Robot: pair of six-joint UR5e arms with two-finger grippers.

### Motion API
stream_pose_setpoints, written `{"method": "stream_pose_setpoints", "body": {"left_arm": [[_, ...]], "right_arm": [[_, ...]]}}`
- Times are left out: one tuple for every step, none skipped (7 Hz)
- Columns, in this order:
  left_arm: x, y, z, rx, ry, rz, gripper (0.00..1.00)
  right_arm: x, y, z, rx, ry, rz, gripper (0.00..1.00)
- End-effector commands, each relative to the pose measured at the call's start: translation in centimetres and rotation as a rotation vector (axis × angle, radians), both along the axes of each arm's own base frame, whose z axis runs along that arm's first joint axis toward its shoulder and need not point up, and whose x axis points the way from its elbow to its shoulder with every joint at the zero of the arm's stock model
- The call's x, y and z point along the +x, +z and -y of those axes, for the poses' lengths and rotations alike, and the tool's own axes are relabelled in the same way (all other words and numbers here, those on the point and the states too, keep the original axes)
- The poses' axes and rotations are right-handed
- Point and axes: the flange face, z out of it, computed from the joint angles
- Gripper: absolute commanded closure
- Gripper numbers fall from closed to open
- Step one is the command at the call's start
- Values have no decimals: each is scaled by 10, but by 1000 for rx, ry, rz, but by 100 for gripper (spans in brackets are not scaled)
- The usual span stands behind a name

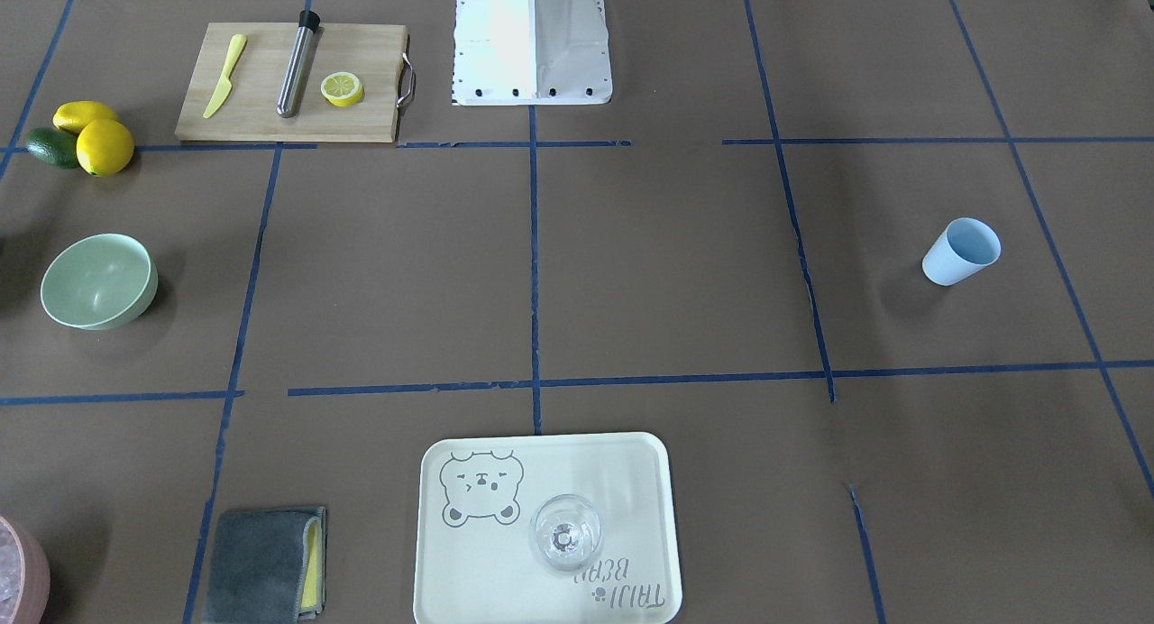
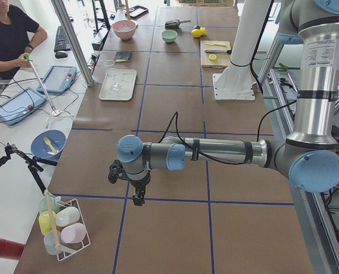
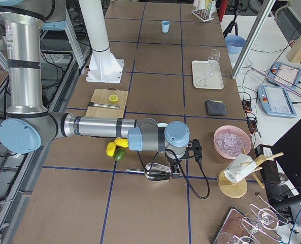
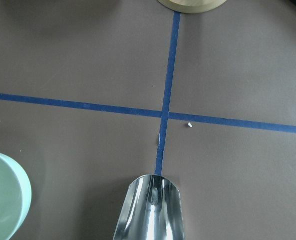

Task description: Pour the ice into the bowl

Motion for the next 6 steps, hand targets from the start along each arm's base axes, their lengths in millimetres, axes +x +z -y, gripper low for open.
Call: {"method": "stream_pose_setpoints", "body": {"left_arm": [[1,0,0,-1,1,-2,0],[0,-2,0,5,0,-2,0],[1,-7,2,15,2,-2,0],[0,-29,6,63,0,-3,0],[0,-67,12,151,-2,-2,0],[0,-108,12,271,-2,-4,0]], "right_arm": [[0,-4,4,5,6,-3,0],[0,-6,5,-8,19,2,0],[0,-11,7,3,19,3,0],[-6,-38,14,63,3,1,0],[-10,-57,28,90,-1,7,0],[-34,-59,27,84,-44,37,0]]}}
